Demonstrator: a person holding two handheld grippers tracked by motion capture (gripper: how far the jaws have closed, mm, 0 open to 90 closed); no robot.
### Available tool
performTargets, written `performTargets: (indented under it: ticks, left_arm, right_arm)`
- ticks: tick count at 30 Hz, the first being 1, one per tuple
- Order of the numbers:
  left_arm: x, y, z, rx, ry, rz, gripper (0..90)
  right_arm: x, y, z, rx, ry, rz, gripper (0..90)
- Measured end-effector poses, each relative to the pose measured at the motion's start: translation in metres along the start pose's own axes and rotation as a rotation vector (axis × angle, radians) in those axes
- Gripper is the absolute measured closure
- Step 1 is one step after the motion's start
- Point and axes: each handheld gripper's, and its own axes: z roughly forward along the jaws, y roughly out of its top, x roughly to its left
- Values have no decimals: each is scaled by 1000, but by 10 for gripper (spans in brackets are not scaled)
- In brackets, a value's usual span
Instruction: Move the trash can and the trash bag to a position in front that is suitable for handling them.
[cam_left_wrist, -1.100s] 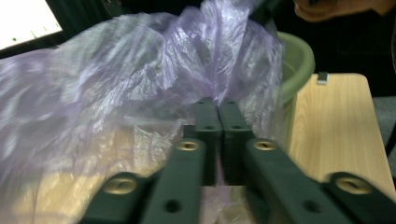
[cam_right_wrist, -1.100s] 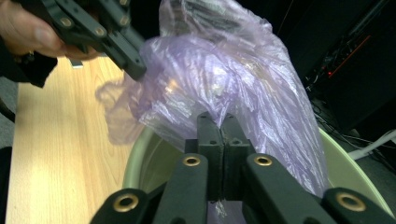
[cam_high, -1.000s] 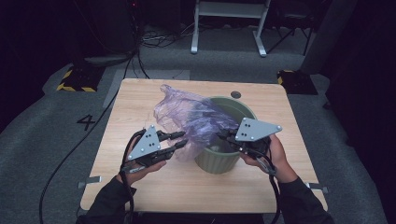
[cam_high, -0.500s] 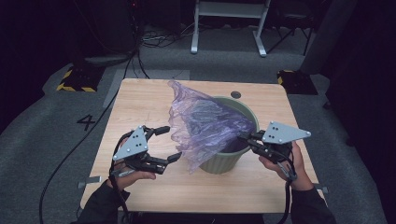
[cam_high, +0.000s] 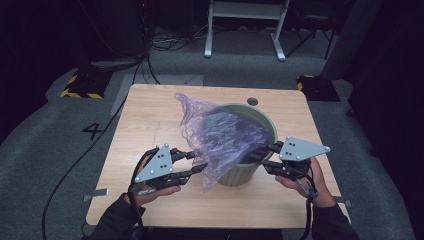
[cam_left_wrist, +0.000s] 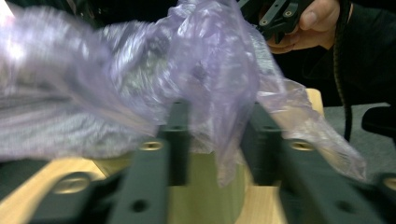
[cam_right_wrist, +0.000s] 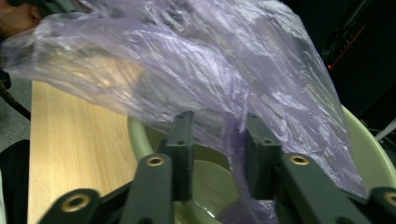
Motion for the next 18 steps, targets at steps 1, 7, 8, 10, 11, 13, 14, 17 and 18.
performTargets:
  ticks: [1,7,8,10,11,13,14,17,18]
  left_arm:
    - [0,0,0,0,0,0,741]
    - [-4,1,0,11,-4,39,875]
    - [-4,0,1,11,-5,41,884]
    - [-5,0,1,21,-9,53,889]
    - [-6,0,2,22,-10,53,889]
    - [-7,0,3,28,-10,57,890]
    - [-7,0,4,28,-10,59,890]
    - [-8,0,1,33,-4,78,894]
    - [-8,0,1,33,-4,78,895]
  right_arm:
    - [0,0,0,0,0,0,655]
    - [6,9,-4,-22,-7,-5,429]
    - [8,11,-5,-31,-15,-3,395]
    - [15,21,-6,-57,-23,-6,345]
    - [15,21,-6,-57,-23,-6,345]
    - [22,28,-4,-50,-40,-34,312]
    - [25,31,-3,-45,-46,-46,305]
    - [32,39,1,23,-95,-84,276]
    - [32,39,1,23,-95,-84,276]
